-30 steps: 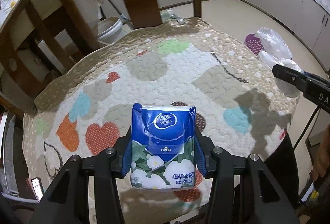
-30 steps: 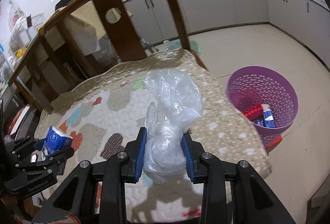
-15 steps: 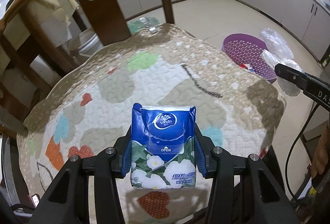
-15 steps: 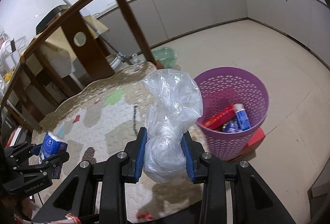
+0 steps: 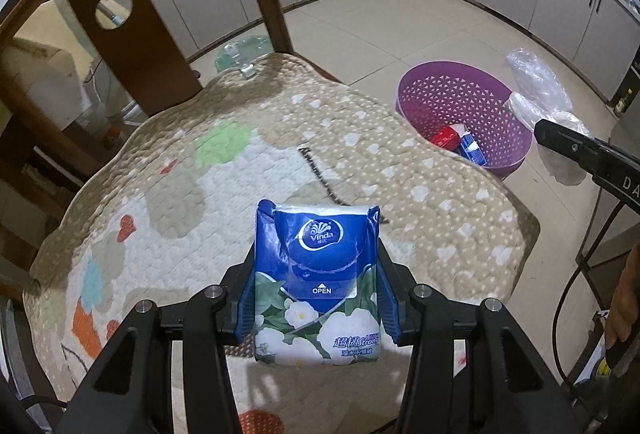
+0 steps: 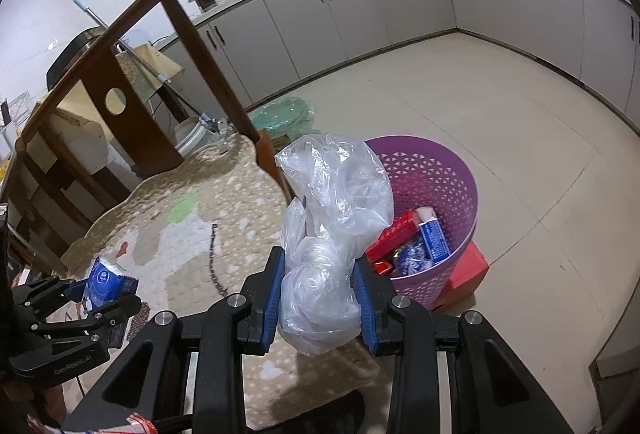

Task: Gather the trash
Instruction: 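Carry the tissue pack and plastic bag toward the purple basket with both tools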

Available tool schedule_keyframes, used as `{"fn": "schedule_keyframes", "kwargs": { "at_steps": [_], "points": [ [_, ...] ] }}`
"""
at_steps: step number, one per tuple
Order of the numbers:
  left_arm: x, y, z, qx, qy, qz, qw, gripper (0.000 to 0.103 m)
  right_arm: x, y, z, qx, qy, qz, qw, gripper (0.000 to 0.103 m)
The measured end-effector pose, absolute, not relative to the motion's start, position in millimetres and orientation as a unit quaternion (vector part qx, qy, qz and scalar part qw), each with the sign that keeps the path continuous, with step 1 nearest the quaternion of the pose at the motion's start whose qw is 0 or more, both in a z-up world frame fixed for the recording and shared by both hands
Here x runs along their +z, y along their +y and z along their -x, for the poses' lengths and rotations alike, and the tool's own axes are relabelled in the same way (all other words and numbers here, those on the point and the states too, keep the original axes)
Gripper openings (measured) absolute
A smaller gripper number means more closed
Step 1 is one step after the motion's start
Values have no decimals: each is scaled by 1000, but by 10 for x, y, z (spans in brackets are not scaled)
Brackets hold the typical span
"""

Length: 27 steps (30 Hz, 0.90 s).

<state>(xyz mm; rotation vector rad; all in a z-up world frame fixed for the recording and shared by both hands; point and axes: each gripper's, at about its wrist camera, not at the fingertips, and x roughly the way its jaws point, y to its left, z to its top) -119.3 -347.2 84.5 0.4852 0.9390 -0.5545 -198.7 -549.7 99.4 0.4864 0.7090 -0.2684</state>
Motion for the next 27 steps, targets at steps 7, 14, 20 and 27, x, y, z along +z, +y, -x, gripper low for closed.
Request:
{"fn": "schedule_keyframes", "kwargs": {
  "at_steps": [7, 14, 20, 27],
  "points": [
    [814, -3684, 1183, -278, 440, -231, 822, 48, 963, -5672, 1990, -144, 344, -235, 898, 36],
    [764, -3847, 1193, -290, 442, -233, 816, 48, 924, -5801, 2002, -153, 345, -241, 894, 36],
    [761, -3979, 1190, -302, 433, -232, 817, 48, 893, -5900, 1998, -159, 344, -244, 893, 36],
    [883, -4135, 1192, -321, 391, -223, 834, 48, 900, -6007, 1980, -170, 338, -245, 893, 36]
  ]
}}
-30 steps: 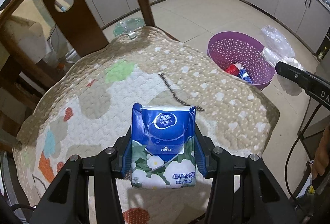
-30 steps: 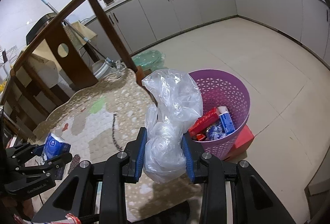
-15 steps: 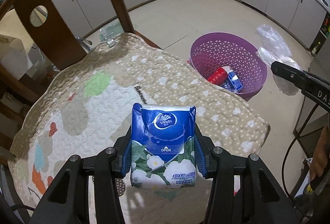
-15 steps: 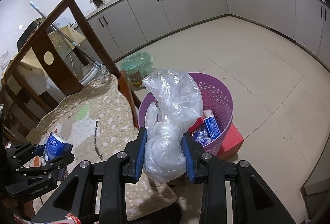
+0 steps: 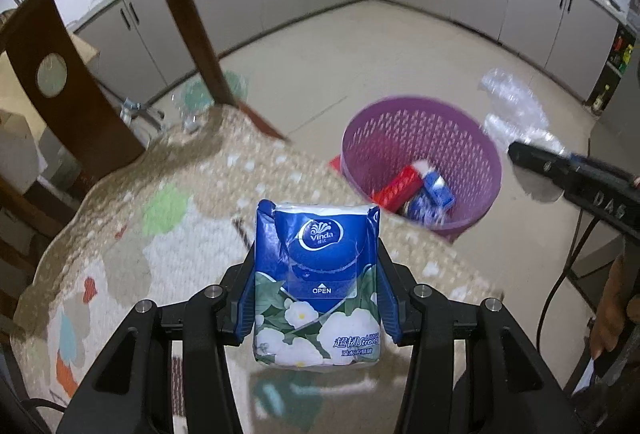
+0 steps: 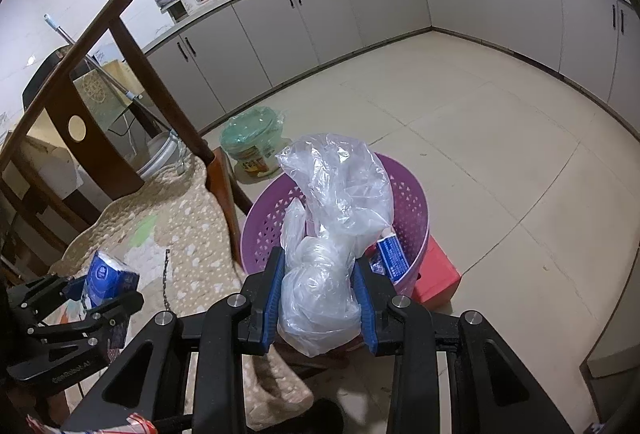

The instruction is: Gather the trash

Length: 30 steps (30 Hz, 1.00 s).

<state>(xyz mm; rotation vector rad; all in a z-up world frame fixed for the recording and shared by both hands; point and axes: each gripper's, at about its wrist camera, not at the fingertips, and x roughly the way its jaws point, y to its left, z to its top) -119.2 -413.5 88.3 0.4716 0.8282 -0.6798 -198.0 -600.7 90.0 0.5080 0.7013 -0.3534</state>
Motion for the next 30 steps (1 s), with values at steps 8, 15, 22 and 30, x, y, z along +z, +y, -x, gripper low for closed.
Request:
{"fn": "schedule_keyframes", "kwargs": {
  "at_steps": [8, 15, 22, 30],
  "points": [
    [1133, -4296, 1122, -333, 346, -203, 853, 48, 926, -6128, 1956, -175, 331, -243, 895, 36],
    [1157, -4398, 1084, -332, 338, -208, 856, 48, 947, -6186, 1927, -173, 326, -242, 897, 36],
    [1088, -4484, 1064, -329, 343, -221, 852, 48, 984, -6227, 1894, -171, 321, -243, 899, 36],
    [1021, -4587, 986, -331, 356, -223, 845, 49, 939, -6253, 1816, -165, 327, -242, 898, 36]
  ]
}}
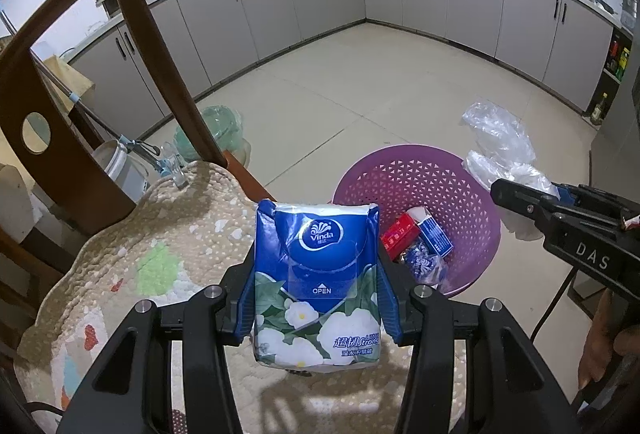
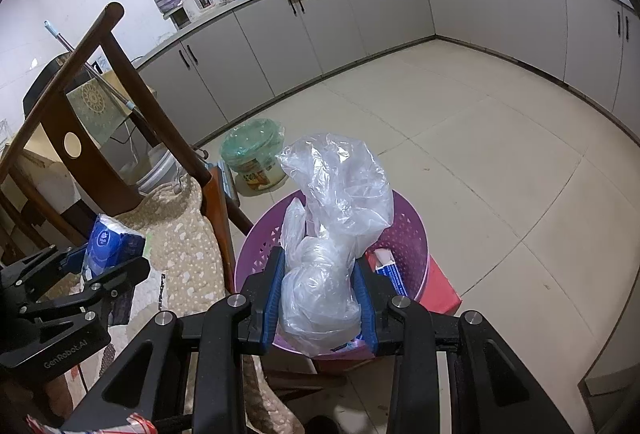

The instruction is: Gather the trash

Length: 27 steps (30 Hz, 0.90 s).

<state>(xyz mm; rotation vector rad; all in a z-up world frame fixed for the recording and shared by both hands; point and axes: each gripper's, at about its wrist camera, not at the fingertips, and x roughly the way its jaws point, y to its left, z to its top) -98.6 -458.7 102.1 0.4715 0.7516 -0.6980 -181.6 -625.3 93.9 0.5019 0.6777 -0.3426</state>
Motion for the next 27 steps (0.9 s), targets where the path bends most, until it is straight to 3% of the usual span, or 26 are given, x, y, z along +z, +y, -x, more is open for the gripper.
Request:
{"fn": "schedule_keyframes", "kwargs": {
  "at_steps": [15, 27],
  "points": [
    [805, -4746, 812, -334, 396, -216, 828, 49, 805, -6370, 1768, -166, 338, -259, 890, 36],
    [823, -4411, 1061, -319, 416, -196, 829, 49, 821, -6160, 1898, -136, 337, -283, 888, 36]
  ]
}}
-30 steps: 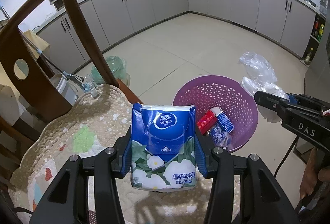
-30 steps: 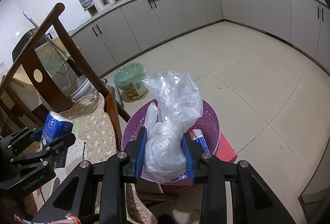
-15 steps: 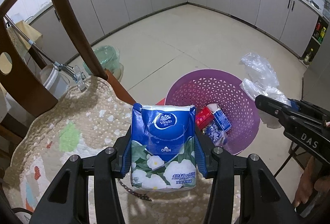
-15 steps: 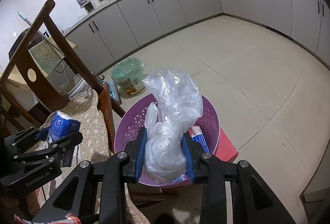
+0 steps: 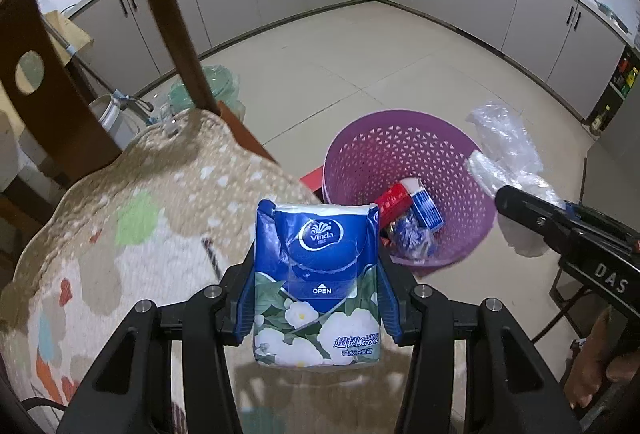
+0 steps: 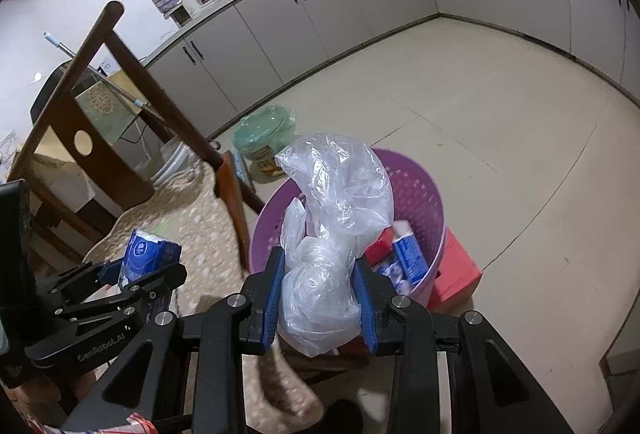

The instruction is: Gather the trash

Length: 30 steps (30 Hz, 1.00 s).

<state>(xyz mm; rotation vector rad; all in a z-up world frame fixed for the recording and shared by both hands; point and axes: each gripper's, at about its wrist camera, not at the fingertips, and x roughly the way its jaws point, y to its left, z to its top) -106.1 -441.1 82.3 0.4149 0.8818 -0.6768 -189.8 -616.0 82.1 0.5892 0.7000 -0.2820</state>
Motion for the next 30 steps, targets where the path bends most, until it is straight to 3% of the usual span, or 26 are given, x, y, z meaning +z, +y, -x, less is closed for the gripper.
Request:
{"fn": "schedule_keyframes", "kwargs": {
  "at_steps": [13, 30],
  "points": [
    [1043, -3887, 1454, -313, 417, -170, 836, 49, 912, -5617, 2050, -103, 348, -273, 891, 36],
    [1094, -3116, 1401, -282, 426, -108, 853, 49, 1113, -4944, 2068, -79, 355, -233, 902, 36]
  ]
}}
